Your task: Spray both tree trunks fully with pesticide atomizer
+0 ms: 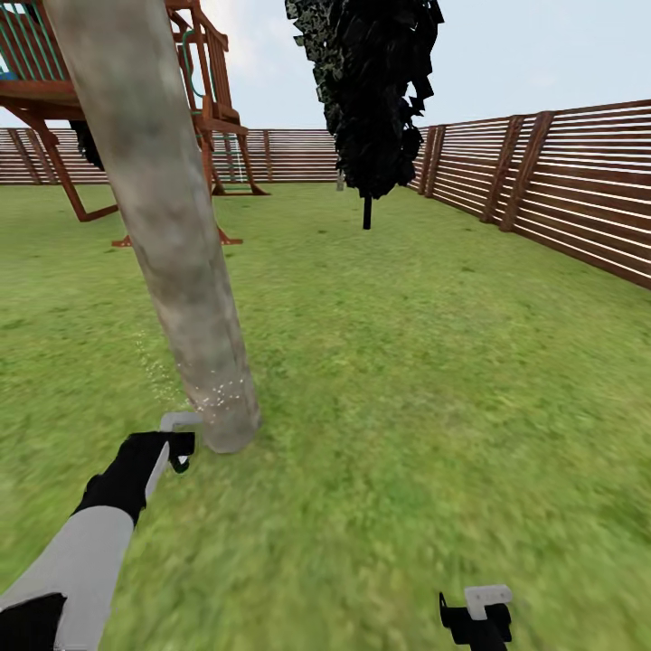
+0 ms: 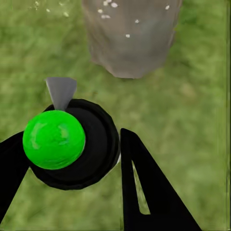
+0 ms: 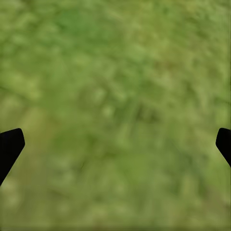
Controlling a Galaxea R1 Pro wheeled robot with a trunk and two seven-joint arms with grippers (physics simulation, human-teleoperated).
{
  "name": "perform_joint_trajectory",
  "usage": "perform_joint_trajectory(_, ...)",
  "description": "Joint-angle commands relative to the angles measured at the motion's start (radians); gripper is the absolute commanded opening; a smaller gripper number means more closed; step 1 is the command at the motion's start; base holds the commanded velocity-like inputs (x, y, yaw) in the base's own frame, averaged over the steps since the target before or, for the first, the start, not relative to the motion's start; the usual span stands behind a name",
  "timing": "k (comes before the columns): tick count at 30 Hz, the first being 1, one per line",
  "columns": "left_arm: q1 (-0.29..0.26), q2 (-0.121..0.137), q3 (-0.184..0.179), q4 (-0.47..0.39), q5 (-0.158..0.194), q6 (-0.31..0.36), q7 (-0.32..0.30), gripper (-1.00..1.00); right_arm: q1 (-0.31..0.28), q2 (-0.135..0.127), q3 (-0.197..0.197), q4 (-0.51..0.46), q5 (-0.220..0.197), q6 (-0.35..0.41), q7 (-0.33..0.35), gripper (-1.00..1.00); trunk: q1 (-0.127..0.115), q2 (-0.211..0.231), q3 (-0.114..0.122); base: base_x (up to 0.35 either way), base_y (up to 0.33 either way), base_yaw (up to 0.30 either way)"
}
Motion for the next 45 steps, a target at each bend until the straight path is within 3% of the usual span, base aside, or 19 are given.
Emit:
perform_joint_trajectory(1, -0.003, -0.025, -0.002, -0.021, -0.011, 0.007, -0.004, -1.00, -0.001, 0.000, -0.004, 0.001, 0.011, -0.002, -0.006, 1.00, 0.000, 0.000, -0.001, 0.000, 0.000, 0.000)
perform_joint_trajectory(2, -0.005, -0.061, -0.008, -0.064, -0.015, 0.043, -0.005, -1.00, -0.001, 0.000, -0.004, 0.001, 0.011, -0.001, -0.006, 1.00, 0.000, 0.000, -0.001, 0.000, 0.000, 0.000)
perform_joint_trajectory(4, -0.006, -0.058, -0.009, -0.099, -0.015, 0.108, -0.007, -1.00, -0.001, 0.000, -0.004, 0.001, 0.011, -0.001, -0.006, 1.00, 0.000, 0.000, -0.001, 0.000, 0.000, 0.000)
perform_joint_trajectory(6, -0.005, -0.025, -0.009, -0.145, -0.015, 0.150, -0.010, -1.00, -0.001, 0.000, -0.004, 0.001, 0.011, -0.001, -0.006, 1.00, 0.000, 0.000, -0.001, 0.000, 0.000, 0.000)
perform_joint_trajectory(7, -0.005, 0.017, -0.008, -0.159, -0.013, 0.161, -0.017, -1.00, -0.001, 0.000, -0.004, 0.001, 0.011, -0.001, -0.006, 1.00, 0.000, 0.000, -0.001, 0.000, 0.000, 0.000)
perform_joint_trajectory(9, -0.005, 0.046, -0.016, -0.163, -0.015, 0.177, -0.057, -1.00, -0.001, 0.000, -0.004, 0.001, 0.011, -0.001, -0.006, 1.00, 0.000, 0.000, -0.001, 0.000, 0.000, 0.000)
perform_joint_trajectory(11, -0.005, 0.052, -0.067, -0.164, -0.017, 0.240, -0.111, -1.00, -0.001, 0.000, -0.004, 0.002, 0.011, -0.001, -0.006, 1.00, 0.000, 0.000, -0.001, 0.000, 0.000, 0.000)
perform_joint_trajectory(12, -0.006, 0.044, -0.159, -0.173, -0.014, 0.303, -0.150, -1.00, -0.001, 0.000, -0.004, 0.002, 0.011, -0.001, -0.006, 1.00, 0.000, 0.000, -0.001, 0.000, 0.000, 0.000)
perform_joint_trajectory(13, -0.011, 0.039, -0.188, -0.186, -0.012, 0.320, -0.159, -1.00, -0.001, -0.001, -0.004, 0.002, 0.011, -0.001, -0.006, 1.00, 0.000, 0.000, -0.001, 0.000, 0.000, 0.000)
perform_joint_trajectory(16, -0.041, 0.055, -0.204, -0.198, -0.009, 0.379, -0.175, -1.00, -0.001, -0.001, -0.004, 0.002, 0.011, -0.001, -0.006, 1.00, 0.000, 0.000, -0.001, 0.000, 0.000, 0.000)
perform_joint_trajectory(19, -0.047, 0.119, -0.210, -0.191, -0.015, 0.417, -0.238, -1.00, -0.001, 0.000, -0.004, 0.002, 0.011, -0.001, -0.006, 1.00, 0.000, 0.000, -0.001, 0.000, 0.000, 0.000)
perform_joint_trajectory(22, -0.035, 0.143, -0.212, -0.189, -0.020, 0.420, -0.251, -1.00, -0.001, 0.000, -0.004, 0.001, 0.011, -0.001, -0.006, 1.00, 0.000, 0.000, -0.001, 0.000, 0.000, 0.000)
perform_joint_trajectory(33, -0.030, 0.131, -0.210, -0.186, -0.015, 0.420, -0.251, -1.00, -0.001, 0.000, -0.004, 0.001, 0.011, -0.001, -0.006, 1.00, 0.000, 0.000, -0.001, 0.246, 0.000, 0.166)
perform_joint_trajectory(37, -0.028, 0.108, -0.210, -0.167, -0.016, 0.419, -0.251, -1.00, -0.001, 0.000, -0.004, 0.001, 0.011, -0.001, -0.006, 1.00, 0.000, 0.000, -0.001, 0.023, -0.019, 0.110)
perform_joint_trajectory(45, -0.028, 0.109, -0.205, -0.166, -0.020, 0.416, -0.243, -1.00, -0.001, -0.001, -0.004, 0.001, 0.011, -0.001, -0.006, 1.00, 0.000, 0.000, -0.001, 0.000, -0.249, 0.002)
